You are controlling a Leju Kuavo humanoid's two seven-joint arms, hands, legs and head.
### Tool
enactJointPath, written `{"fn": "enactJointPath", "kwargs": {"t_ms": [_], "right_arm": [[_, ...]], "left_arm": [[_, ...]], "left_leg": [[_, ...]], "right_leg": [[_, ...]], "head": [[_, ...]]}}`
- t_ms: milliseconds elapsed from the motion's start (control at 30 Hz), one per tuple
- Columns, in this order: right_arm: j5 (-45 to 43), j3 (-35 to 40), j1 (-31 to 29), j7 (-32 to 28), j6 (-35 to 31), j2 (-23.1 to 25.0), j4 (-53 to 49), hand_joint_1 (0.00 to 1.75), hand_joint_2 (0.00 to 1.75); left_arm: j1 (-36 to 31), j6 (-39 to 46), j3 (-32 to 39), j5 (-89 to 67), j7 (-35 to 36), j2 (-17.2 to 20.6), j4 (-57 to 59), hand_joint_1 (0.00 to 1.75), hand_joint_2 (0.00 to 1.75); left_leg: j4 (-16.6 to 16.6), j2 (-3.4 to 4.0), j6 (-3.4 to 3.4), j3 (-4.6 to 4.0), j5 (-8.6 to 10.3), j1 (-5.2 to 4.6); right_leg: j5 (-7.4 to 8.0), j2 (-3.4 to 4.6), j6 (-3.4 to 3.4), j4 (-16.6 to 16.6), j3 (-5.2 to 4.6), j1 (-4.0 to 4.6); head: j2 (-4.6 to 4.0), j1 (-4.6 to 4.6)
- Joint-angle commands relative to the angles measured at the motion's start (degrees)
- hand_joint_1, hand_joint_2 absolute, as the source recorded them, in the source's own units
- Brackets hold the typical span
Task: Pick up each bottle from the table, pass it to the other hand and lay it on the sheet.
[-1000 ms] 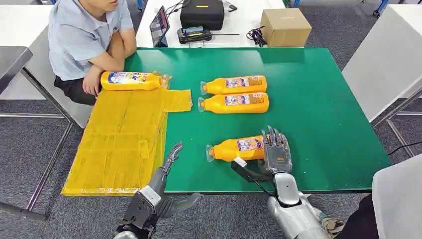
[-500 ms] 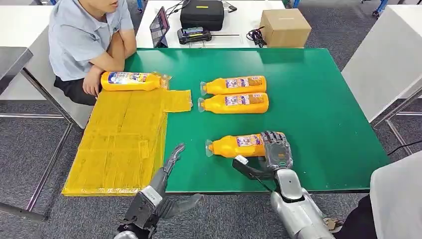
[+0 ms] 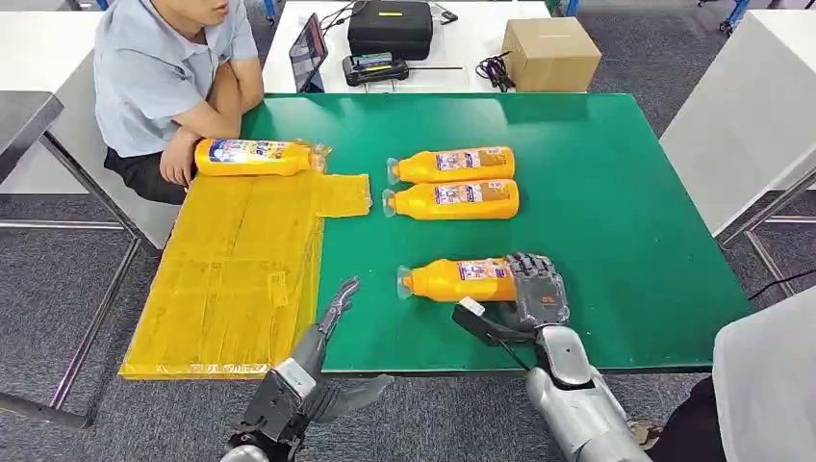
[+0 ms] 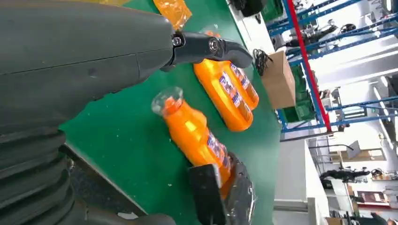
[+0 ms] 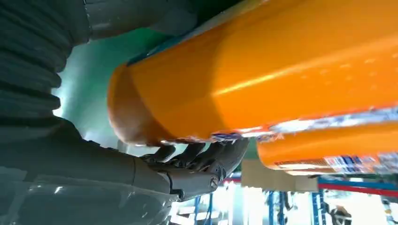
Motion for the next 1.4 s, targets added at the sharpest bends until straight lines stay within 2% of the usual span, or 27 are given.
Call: {"fn": "enactJointPath", "kwargs": {"t_ms": [33,233,367,433,600,767,1000,1233,1267,1333,1400], "right_arm": [[-15.82,-4.20,7.13,-9.91,7.52,-0.29,-4.23,1.75,1.75],[-17.68,-4.26,8.05,-11.08,7.29,-0.36,-5.88,1.75,1.75],[-19.11,-4.10,8.73,-11.28,6.84,-0.25,-7.60,1.75,1.75],[-20.47,-3.90,8.68,-11.72,6.75,-0.15,-7.99,1.75,1.75],[-18.42,-1.78,6.65,-9.99,4.03,-0.90,-4.51,1.75,1.75],[-19.97,-1.43,5.95,-10.21,4.66,-0.76,-3.22,1.75,1.75],[-12.21,1.47,4.54,-4.77,-1.41,-1.94,-1.14,1.75,1.75],[-8.31,3.19,3.33,-1.53,-1.35,-2.00,1.02,1.75,1.75],[-7.93,3.44,2.90,-1.41,-1.06,-1.90,1.86,1.64,1.75],[-7.19,3.77,2.40,-0.80,-1.39,-1.79,2.90,1.66,1.75],[-4.64,4.78,1.92,0.76,-2.36,-2.07,3.86,1.57,1.75]], "left_arm": [[-1.71,2.80,0.81,3.55,-1.64,-1.30,3.90,0.00,1.75],[-1.31,5.00,2.03,5.74,-2.03,-2.60,4.90,0.00,1.75],[-0.89,10.11,4.78,9.67,-2.76,-5.06,6.01,0.00,1.75],[-1.22,12.37,5.29,12.20,-3.64,-5.17,7.17,0.00,1.75],[-2.11,10.24,3.12,18.50,-1.65,-3.10,10.09,0.00,1.75],[-2.17,9.99,2.48,21.47,-0.50,-2.74,10.13,0.00,1.75],[-2.04,11.56,1.99,21.38,-1.46,-2.34,9.68,0.00,1.75],[-2.17,11.80,1.72,21.03,-0.63,-2.36,9.10,0.00,1.75],[-2.23,11.55,1.70,21.31,-0.36,-2.30,9.31,0.00,1.75],[-2.27,11.50,1.66,21.33,-0.36,-2.28,9.57,0.00,1.75],[-2.24,11.46,1.61,21.33,-0.36,-2.34,9.62,0.00,1.75]], "left_leg": [[-0.05,-0.24,-0.14,0.16,-0.03,0.13],[-0.05,0.00,-0.14,0.37,-0.13,0.13],[-0.06,0.02,-0.11,0.37,-0.13,0.10],[-0.06,0.04,-0.12,0.38,-0.14,0.13],[-0.08,0.12,-0.09,0.40,-0.13,0.07],[-0.07,0.11,-0.09,0.34,-0.13,0.06],[-0.08,0.12,-0.13,0.36,-0.14,0.10],[-0.06,0.04,-0.13,0.28,-0.15,0.10],[-0.06,0.04,-0.11,0.28,-0.15,0.06],[-0.07,-0.02,-0.16,0.33,-0.15,0.13],[-0.07,-0.03,-0.10,0.29,-0.12,0.07]], "right_leg": [[-0.09,-0.28,-0.17,-0.12,0.29,0.14],[-0.07,-0.12,-0.19,-0.13,0.38,0.15],[-0.08,-0.10,-0.15,-0.10,0.38,0.11],[-0.07,-0.07,-0.17,-0.14,0.41,0.14],[-0.05,0.02,-0.14,-0.11,0.38,0.08],[-0.05,0.01,-0.14,-0.10,0.34,0.08],[-0.06,0.01,-0.18,-0.12,0.38,0.11],[-0.05,0.05,-0.18,-0.11,0.34,0.12],[-0.06,0.05,-0.16,-0.08,0.33,0.08],[-0.07,-0.02,-0.21,-0.14,0.42,0.14],[-0.05,-0.01,-0.14,-0.11,0.34,0.08]], "head": [[0.00,0.00],[0.00,-0.02],[0.00,-0.02],[0.00,-0.02],[0.00,-0.02],[0.00,-0.02],[0.00,-0.02],[0.00,-0.02],[0.00,-0.02],[0.00,-0.04],[0.00,-0.02]]}}
